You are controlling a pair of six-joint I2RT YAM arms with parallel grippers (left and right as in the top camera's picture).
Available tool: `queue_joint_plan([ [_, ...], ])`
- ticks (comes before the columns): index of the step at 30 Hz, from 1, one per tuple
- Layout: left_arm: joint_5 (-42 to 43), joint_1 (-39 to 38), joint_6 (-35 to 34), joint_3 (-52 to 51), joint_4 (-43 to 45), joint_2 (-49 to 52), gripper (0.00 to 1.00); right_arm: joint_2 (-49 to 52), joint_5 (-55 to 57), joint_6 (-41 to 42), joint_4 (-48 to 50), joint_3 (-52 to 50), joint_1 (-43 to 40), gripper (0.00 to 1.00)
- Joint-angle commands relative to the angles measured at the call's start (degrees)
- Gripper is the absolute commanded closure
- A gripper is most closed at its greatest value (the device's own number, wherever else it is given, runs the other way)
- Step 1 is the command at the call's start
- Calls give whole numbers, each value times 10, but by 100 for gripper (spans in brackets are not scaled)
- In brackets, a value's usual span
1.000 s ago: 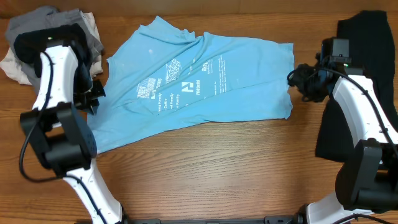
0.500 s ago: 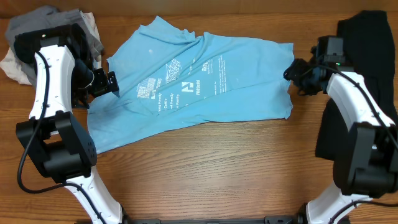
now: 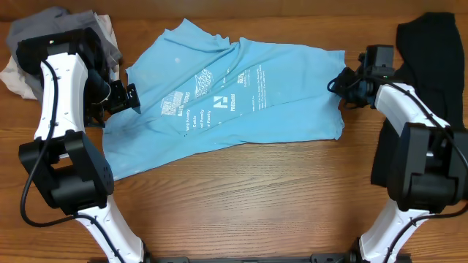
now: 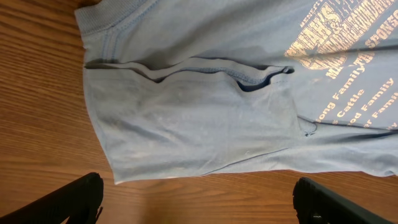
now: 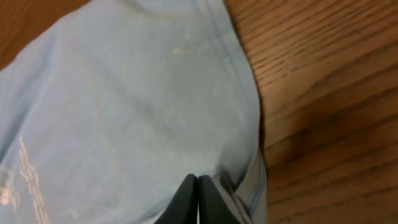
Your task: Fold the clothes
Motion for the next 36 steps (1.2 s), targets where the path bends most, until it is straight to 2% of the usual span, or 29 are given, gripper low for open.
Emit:
queue_joint_plan([
  [1,9,-4,12,0,5,-9,0,8,-1,0,19,0,3,96],
  [19,9,-4,12,0,18,-9,0,52,40,14,57,0,3,96],
  [36,8,-4,13,0,19,-9,0,53,186,14,-4,0,-3,96],
])
